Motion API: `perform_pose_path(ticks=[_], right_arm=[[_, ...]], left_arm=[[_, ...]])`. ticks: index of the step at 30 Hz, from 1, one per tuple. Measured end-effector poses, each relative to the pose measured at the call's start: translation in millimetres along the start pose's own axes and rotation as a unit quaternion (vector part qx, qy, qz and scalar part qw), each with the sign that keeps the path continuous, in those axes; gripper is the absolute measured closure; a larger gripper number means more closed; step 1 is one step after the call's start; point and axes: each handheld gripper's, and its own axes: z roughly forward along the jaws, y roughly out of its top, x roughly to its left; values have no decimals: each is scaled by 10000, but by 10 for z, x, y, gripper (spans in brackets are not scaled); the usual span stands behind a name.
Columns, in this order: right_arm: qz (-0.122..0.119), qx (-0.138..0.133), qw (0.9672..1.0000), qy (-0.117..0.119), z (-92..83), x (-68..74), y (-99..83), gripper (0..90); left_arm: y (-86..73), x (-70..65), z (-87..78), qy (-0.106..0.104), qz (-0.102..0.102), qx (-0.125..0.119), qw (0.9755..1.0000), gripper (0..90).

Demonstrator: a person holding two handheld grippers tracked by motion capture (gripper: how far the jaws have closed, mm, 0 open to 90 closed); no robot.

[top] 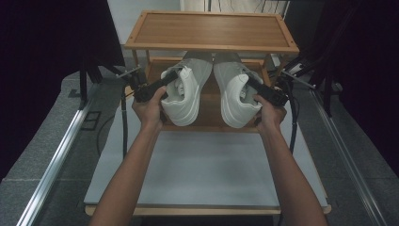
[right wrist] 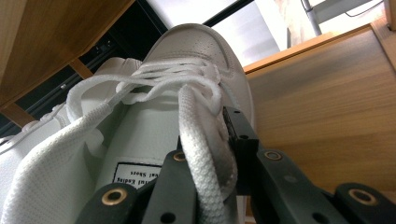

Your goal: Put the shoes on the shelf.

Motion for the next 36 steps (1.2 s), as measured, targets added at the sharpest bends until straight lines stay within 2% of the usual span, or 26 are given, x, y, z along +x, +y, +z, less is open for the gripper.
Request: perform_pose_path(ticks=[3, 9, 20, 25, 27, 30, 36], right_arm=[[23, -18, 10000, -5, 40, 6, 4, 831], [187, -82, 9998, -70, 99, 8, 7, 829], [225, -153, 9995, -155, 150, 59, 61, 821], [171, -191, 9994, -233, 206, 87, 95, 810], [96, -190, 9995, -253, 239, 95, 98, 802], [106, -180, 9993, -324, 277, 104, 87, 797], [127, -167, 9990, -390, 328, 103, 82, 792]], left_arm=[[-2, 3, 39, 27, -15, -19, 10000, 811], [-11, 44, 115, 129, -194, -61, 9997, 811], [9, 57, 237, 343, -161, -17, 9993, 807], [20, 51, 313, 403, -166, 0, 9990, 805], [13, 53, 341, 448, -192, -22, 9988, 805], [-1, 68, 380, 583, -198, -38, 9981, 803], [-11, 47, 418, 663, -241, -140, 9974, 800]])
